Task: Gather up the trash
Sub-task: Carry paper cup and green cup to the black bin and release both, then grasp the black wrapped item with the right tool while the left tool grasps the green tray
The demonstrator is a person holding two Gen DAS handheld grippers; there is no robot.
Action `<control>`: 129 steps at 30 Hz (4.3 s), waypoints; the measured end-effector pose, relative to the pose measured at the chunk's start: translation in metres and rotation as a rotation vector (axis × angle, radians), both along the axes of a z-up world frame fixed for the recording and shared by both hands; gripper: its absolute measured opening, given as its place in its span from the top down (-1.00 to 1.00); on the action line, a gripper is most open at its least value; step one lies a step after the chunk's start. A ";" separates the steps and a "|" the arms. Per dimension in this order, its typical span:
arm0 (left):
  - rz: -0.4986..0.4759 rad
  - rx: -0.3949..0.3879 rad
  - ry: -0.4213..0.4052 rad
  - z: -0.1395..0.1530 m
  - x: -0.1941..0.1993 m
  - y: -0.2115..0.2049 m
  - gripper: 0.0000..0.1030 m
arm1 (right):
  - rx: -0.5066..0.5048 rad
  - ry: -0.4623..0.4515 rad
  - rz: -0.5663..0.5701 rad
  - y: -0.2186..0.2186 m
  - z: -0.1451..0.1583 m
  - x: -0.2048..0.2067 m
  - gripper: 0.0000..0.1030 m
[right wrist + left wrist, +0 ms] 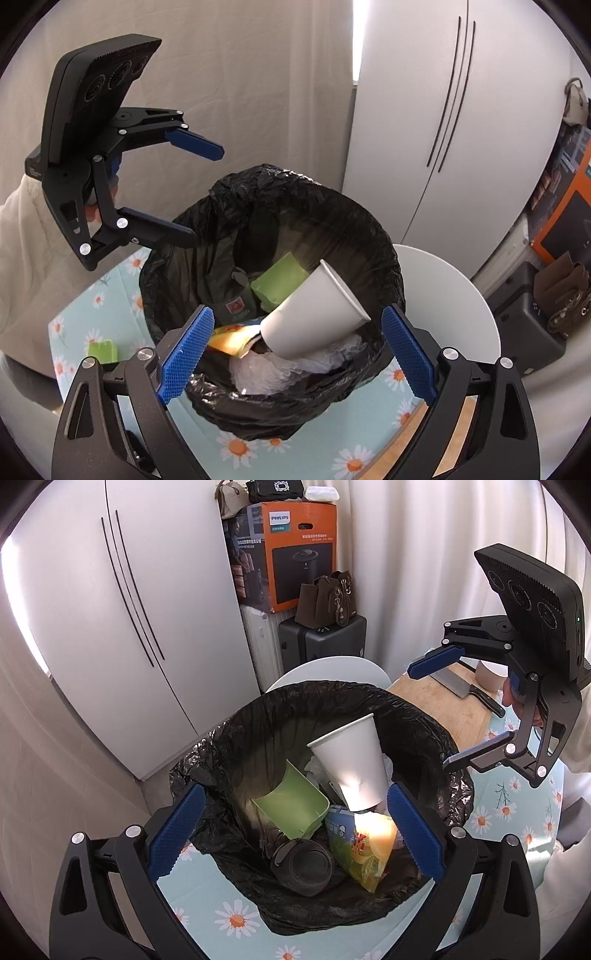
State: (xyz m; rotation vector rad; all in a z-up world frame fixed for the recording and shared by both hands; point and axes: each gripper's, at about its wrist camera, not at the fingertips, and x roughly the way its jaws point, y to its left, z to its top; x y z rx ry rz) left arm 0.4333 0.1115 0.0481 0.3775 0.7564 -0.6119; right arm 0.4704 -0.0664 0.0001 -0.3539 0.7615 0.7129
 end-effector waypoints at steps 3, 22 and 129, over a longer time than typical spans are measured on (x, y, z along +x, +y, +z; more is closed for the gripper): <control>0.043 0.001 -0.010 0.006 -0.021 0.005 -0.88 | 0.007 -0.005 -0.011 -0.005 0.004 -0.016 -0.71; 0.302 -0.002 0.080 -0.020 -0.144 0.034 -0.88 | 0.003 0.104 0.027 -0.008 -0.024 -0.118 -0.71; 0.442 0.111 0.328 -0.194 -0.244 0.055 -0.61 | 0.032 0.339 -0.698 -0.011 -0.172 -0.248 -0.27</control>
